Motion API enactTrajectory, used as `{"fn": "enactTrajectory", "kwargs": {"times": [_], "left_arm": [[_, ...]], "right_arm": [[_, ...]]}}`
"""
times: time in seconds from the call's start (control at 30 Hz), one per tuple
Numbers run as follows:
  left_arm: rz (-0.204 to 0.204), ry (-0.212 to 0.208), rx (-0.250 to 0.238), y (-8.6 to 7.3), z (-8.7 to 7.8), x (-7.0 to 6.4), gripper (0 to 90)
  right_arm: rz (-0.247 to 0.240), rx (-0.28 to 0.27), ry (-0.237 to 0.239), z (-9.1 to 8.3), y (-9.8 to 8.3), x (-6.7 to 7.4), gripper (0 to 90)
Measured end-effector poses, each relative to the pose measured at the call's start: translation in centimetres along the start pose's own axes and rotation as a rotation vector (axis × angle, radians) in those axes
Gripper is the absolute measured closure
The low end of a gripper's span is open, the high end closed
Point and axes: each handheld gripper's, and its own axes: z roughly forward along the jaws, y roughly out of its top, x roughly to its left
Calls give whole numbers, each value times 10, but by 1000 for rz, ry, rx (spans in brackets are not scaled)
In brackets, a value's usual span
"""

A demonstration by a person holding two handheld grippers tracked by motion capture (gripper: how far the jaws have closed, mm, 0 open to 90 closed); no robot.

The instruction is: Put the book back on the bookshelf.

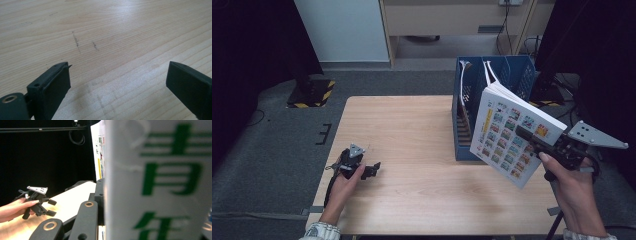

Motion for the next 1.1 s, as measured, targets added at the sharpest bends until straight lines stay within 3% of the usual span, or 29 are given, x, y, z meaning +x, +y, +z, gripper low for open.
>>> {"fn": "enactTrajectory", "kwargs": {"times": [0.53, 1.1], "left_arm": [[4, 0, 2, 0, 1, -1, 52], [7, -1, 5, 0, 1, -2, 52]], "right_arm": [[-12, 3, -87, 7, 10, -15, 738], [-15, 2, -147, -8, 10, -25, 738]]}}
